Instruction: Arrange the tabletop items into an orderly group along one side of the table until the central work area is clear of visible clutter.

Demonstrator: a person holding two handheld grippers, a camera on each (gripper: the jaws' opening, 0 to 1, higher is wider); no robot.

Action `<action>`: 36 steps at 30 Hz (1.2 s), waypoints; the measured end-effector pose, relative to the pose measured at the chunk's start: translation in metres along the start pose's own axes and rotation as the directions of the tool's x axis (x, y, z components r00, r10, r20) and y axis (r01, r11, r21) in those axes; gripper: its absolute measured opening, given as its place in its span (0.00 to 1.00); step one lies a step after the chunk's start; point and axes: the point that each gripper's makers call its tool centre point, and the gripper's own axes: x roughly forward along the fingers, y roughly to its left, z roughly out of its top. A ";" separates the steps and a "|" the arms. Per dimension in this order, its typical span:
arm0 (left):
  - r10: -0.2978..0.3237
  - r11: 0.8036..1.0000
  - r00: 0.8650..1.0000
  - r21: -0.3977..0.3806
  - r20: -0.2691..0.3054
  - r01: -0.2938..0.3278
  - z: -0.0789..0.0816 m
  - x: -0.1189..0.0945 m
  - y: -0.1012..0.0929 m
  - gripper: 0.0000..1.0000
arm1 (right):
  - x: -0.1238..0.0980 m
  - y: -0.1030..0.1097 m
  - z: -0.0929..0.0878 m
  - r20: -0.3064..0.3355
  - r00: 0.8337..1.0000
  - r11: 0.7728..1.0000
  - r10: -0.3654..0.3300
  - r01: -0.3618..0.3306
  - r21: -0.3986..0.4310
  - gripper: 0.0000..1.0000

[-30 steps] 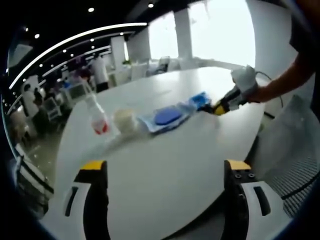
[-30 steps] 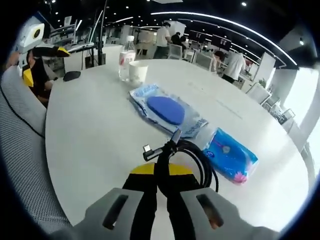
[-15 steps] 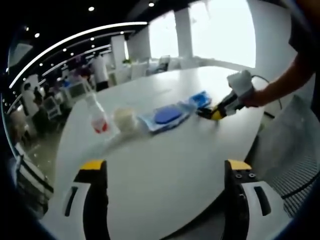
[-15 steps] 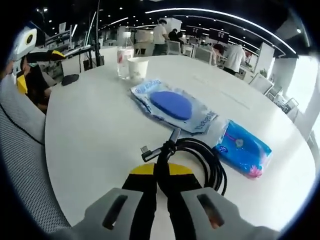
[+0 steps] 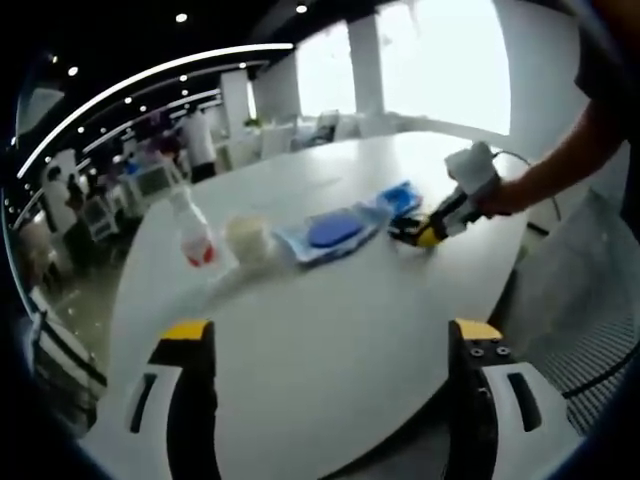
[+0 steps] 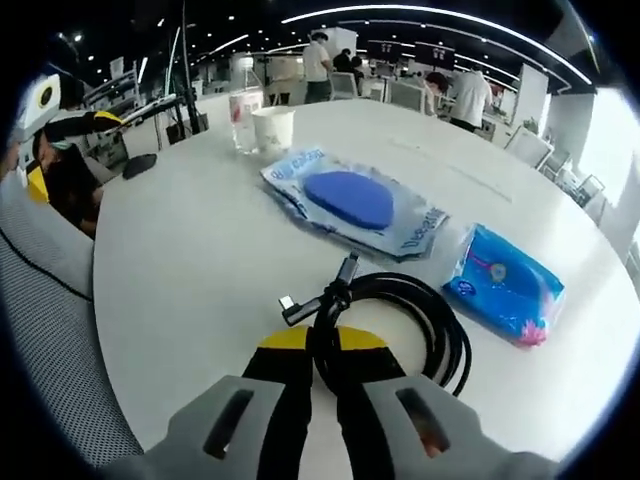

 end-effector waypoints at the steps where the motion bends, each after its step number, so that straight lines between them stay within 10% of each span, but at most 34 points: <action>1: 0.000 1.000 1.000 0.000 0.000 0.000 0.000 0.000 0.000 0.93 | 0.000 0.000 0.000 -0.002 1.000 1.000 0.001 -0.001 -0.005 0.06; 20: -0.008 1.000 1.000 0.008 0.006 0.008 0.001 0.000 -0.001 0.93 | -0.028 -0.003 0.024 0.077 0.997 1.000 -0.016 0.014 0.019 0.10; 36: -0.035 0.999 0.999 0.029 -0.003 0.035 0.001 0.002 -0.008 0.93 | -0.079 0.004 0.025 0.113 0.991 0.992 -0.068 0.055 0.112 0.42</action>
